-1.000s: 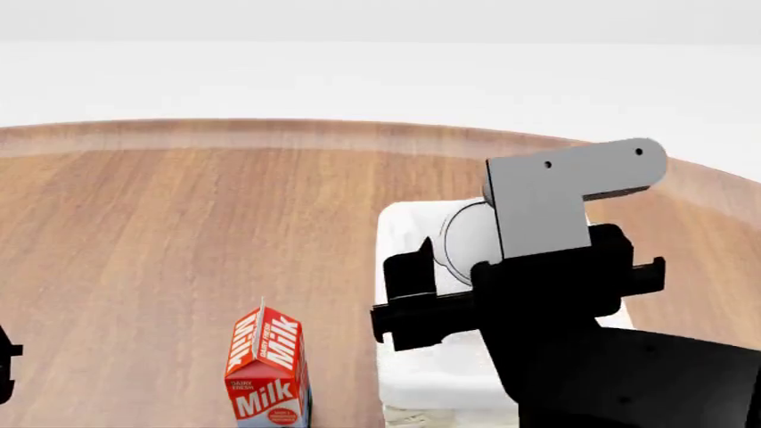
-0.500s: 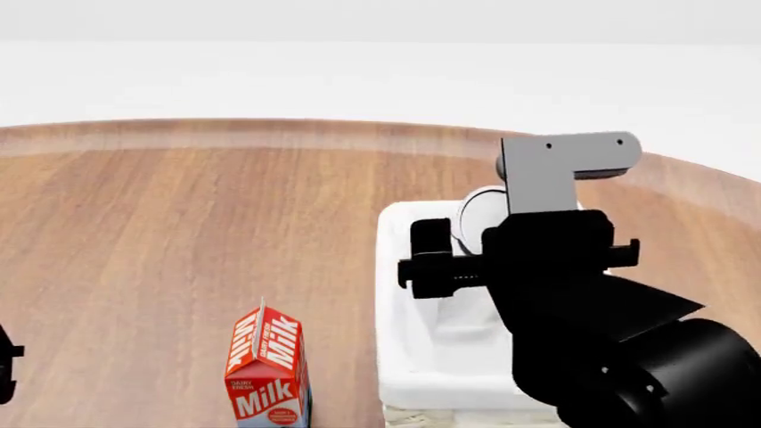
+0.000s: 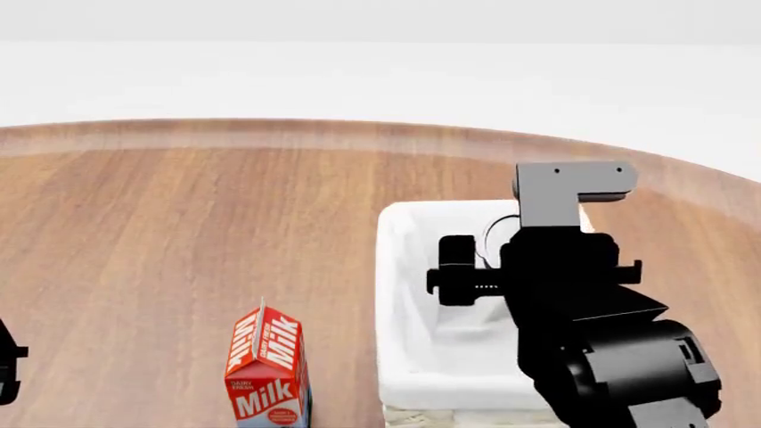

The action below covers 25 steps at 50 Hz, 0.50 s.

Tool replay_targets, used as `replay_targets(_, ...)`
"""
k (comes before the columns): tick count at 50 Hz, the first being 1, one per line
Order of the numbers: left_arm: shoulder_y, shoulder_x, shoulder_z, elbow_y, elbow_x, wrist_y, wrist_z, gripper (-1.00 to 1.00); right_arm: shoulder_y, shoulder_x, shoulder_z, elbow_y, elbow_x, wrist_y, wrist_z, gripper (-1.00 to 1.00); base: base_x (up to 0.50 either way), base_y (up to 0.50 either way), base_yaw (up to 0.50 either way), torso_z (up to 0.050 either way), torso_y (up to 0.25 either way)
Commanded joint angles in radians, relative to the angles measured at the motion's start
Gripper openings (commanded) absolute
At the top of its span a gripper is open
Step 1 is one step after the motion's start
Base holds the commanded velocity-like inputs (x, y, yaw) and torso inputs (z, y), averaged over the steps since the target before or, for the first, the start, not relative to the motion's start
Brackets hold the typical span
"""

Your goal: Pick up the alphabet soup and the tomato sauce, and put them in the basket.

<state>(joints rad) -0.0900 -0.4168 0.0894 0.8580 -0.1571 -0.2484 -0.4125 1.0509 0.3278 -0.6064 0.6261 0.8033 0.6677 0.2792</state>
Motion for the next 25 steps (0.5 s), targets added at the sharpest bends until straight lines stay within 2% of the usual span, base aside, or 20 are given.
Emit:
replay_targets(1,0.002,-0.003,0.001,-0.003,-0.002,0.003,-0.002,1.0,0.021,-0.034,-0.02,0.129,-0.08,-0.061,-0.073,-1.0,0.0,0.0,0.0,0.0,0.0)
replay_targets(25,0.0,-0.009,0.008,-0.012,0.0,0.01,-0.007,1.0,0.044,-0.086,-0.035,0.298,-0.115,-0.161,-0.146,-1.0,0.0,0.0,0.0,0.0,0.0)
